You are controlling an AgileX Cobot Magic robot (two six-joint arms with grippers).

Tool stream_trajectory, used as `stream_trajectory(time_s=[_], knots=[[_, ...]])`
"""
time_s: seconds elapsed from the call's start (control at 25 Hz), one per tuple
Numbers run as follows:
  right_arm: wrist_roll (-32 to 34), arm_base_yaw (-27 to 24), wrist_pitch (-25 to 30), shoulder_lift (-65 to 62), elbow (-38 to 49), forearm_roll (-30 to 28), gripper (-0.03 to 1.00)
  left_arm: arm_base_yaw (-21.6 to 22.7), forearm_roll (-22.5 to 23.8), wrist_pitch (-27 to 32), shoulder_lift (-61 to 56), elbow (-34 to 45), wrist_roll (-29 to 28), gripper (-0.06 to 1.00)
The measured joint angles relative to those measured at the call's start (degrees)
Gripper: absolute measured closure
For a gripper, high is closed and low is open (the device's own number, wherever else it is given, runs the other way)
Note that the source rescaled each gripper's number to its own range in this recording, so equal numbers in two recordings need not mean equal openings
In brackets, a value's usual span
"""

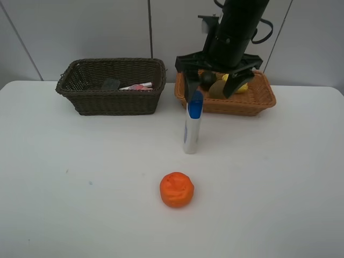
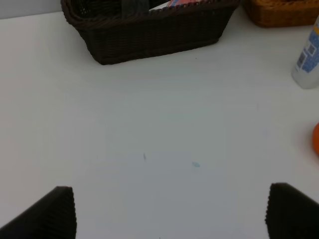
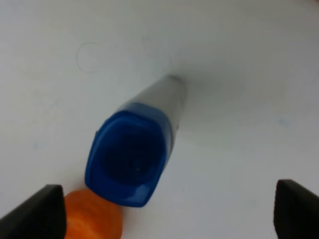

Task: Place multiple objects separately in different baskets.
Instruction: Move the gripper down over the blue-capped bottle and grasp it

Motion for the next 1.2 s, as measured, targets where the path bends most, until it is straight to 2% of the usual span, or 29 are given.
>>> stream_trajectory(time_s=[0.68, 1.2], knots=[[0.1, 0.0, 0.1, 4.6, 0.0, 3.3, -0.01, 0.0, 0.0, 0.0, 0.0, 0.0, 0.0, -0.06], [0.2, 0.0, -2.6, 5.3, 0.2, 4.2, -0.01, 0.0, 0.0, 0.0, 0.0, 0.0, 0.0, -0.06]])
